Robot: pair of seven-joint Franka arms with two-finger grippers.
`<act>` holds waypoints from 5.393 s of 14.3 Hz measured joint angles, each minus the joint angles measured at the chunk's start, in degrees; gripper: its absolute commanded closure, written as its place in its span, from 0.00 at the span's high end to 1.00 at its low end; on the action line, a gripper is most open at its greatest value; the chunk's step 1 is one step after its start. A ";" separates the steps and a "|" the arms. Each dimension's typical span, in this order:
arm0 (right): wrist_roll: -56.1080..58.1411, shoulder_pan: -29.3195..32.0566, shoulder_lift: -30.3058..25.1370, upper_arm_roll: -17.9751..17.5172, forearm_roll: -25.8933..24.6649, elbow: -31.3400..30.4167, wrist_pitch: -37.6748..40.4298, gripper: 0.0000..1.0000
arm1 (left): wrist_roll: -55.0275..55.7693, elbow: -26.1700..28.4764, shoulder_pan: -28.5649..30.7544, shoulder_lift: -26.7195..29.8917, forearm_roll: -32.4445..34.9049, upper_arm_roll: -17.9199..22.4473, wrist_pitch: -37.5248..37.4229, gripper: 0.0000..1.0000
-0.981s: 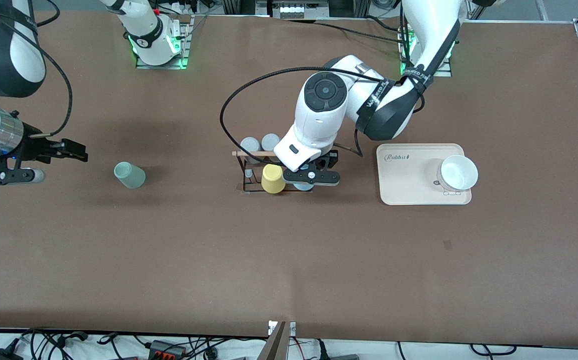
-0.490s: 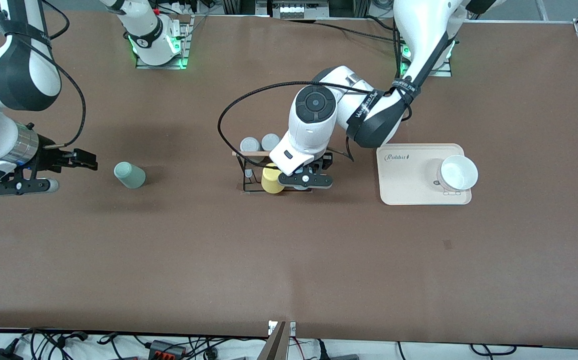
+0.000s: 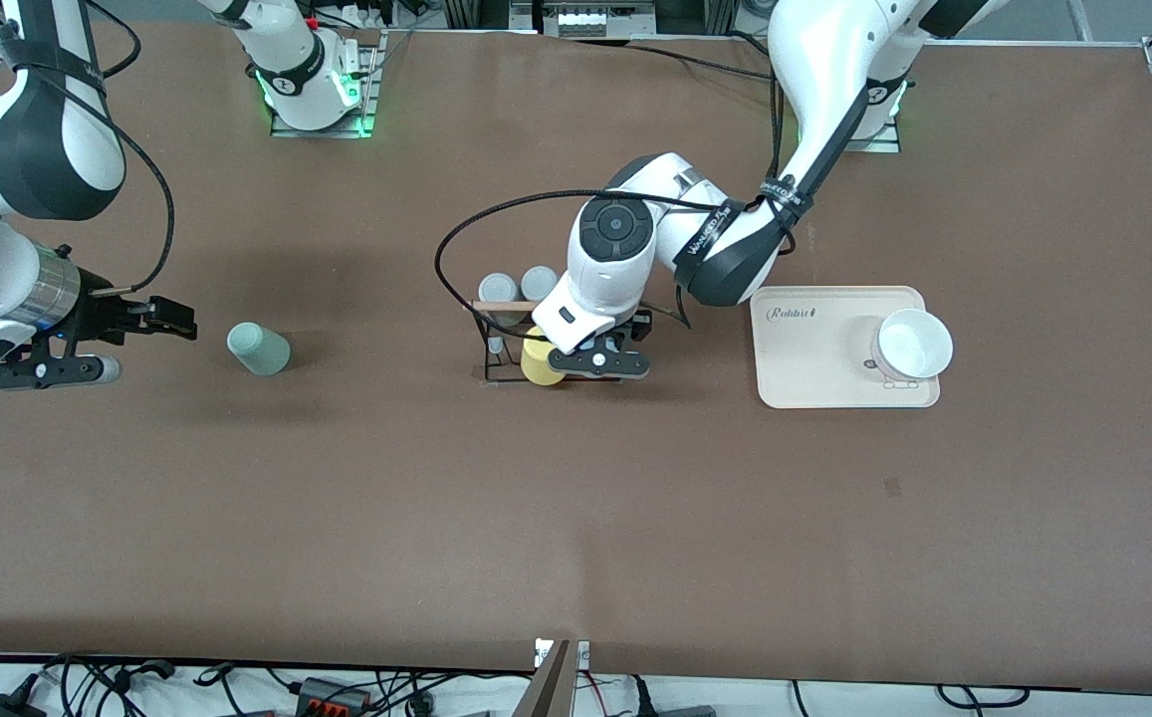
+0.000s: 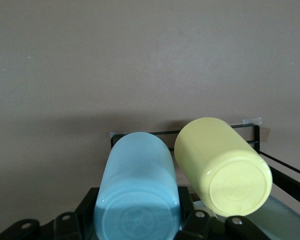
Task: Hang scattered cups on rack with three cups
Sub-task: 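Hang the blue cup on the rack peg beside the yellow cup, then open the left gripper and withdraw while the right gripper reaches the teal cup, then grasp the pale teal cup with the right gripper, then carry the teal cup with the right gripper to the rack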
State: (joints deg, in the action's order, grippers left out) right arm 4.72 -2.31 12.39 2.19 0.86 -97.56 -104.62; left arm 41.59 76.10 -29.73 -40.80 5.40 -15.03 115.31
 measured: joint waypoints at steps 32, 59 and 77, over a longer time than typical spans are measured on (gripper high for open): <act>-2.90 0.58 4.07 0.43 -0.02 -23.24 -24.86 1.00 | -39.85 -0.57 33.45 25.26 0.12 4.75 -33.57 1.00; -4.59 0.33 8.76 -0.06 -0.04 -13.19 -16.10 0.32 | -44.48 19.60 27.54 38.32 -3.97 16.38 -18.85 1.00; -18.42 -24.34 12.97 -1.01 6.91 13.26 0.41 0.34 | -44.57 19.60 27.41 38.30 -3.97 16.35 -18.85 1.00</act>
State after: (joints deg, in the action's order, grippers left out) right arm -13.70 -26.65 25.36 1.17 7.76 -84.30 -104.21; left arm -2.98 95.70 -2.32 -2.50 1.43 1.32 96.46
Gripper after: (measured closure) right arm 0.335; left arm 0.000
